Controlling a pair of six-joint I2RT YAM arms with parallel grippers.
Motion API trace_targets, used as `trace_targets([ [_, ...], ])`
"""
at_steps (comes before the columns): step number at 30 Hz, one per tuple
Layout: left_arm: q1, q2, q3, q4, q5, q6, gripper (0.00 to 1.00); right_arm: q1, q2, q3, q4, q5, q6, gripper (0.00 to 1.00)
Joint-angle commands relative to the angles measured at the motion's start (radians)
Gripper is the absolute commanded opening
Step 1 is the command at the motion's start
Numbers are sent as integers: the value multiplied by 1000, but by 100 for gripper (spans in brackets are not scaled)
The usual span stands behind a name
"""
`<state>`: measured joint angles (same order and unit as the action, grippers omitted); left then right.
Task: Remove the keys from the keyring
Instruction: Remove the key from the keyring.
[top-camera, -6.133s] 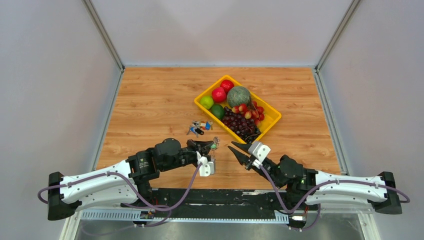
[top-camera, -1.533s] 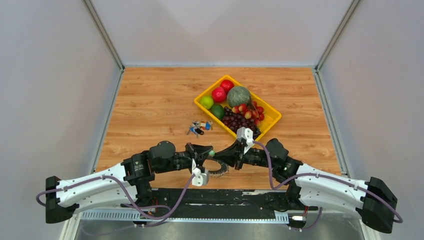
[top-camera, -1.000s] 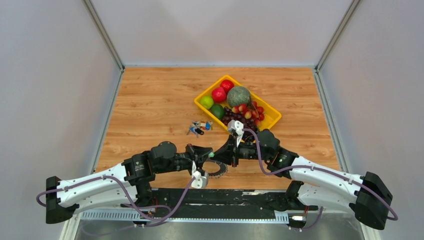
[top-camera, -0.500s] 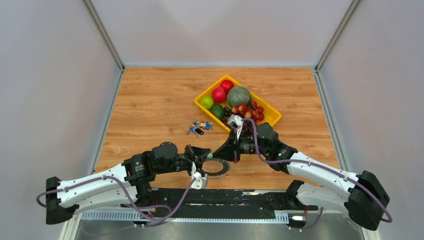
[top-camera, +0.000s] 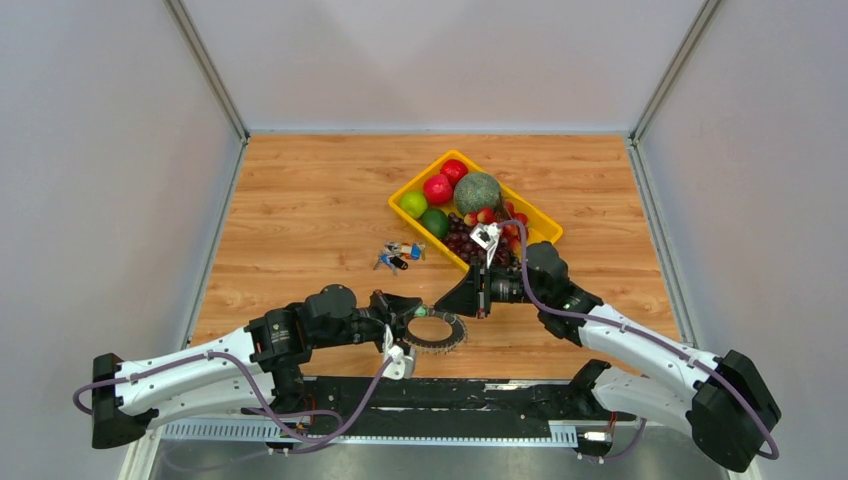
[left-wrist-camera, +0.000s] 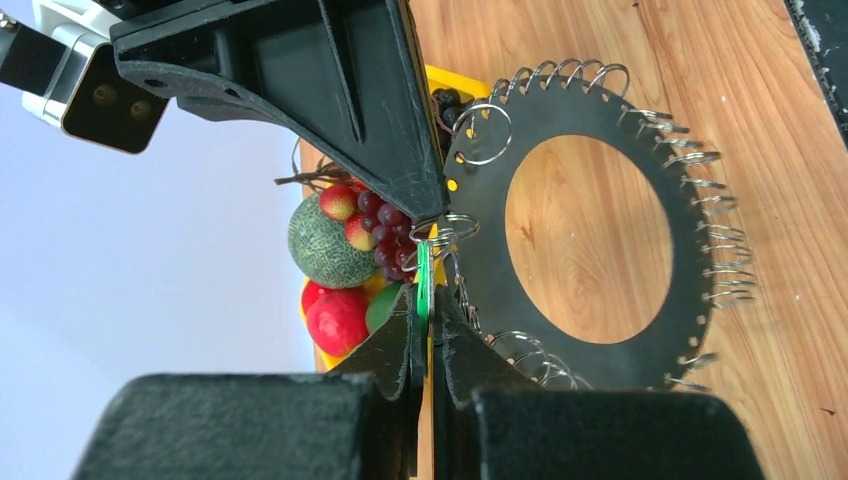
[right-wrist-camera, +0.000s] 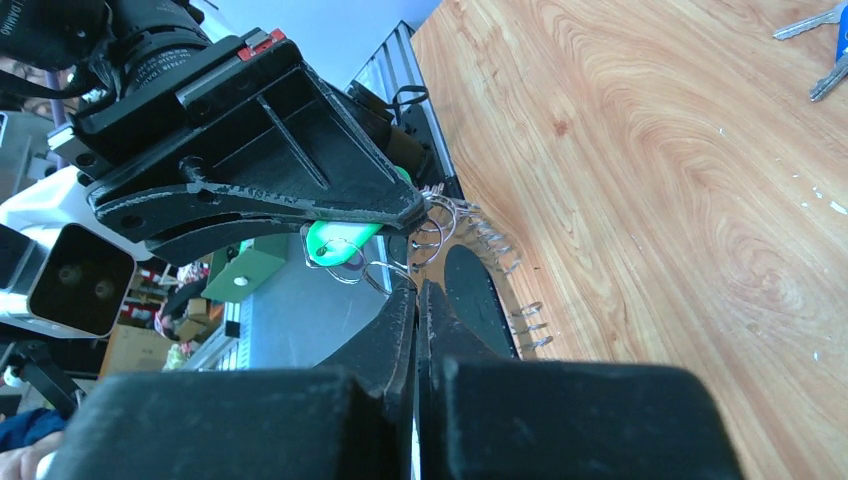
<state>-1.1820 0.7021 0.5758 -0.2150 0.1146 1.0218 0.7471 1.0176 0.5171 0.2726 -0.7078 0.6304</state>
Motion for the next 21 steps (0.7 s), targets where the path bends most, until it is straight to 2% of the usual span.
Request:
trace_targets([
  [1, -8, -27, 18, 70, 92, 25, 0, -53, -33, -32, -18, 130, 48, 0],
  [8, -8, -26, 20, 63, 104, 31, 0, -54, -61, -44, -6, 147, 74, 0],
  [12, -8, -26, 19, 65, 101, 27, 0, -51, -74, -43, 6, 104, 5, 2],
  [16, -8, -27, 20, 68, 100, 24, 0, -42, -105, -35, -17, 59, -122, 28],
  [19, -8, -28, 20, 68, 102, 23, 0, -24, -155, -42, -33, 55, -239, 36],
  [21, -9, -29, 20, 68, 106, 22, 0, -18, -189, -47, -33, 50, -316, 38],
])
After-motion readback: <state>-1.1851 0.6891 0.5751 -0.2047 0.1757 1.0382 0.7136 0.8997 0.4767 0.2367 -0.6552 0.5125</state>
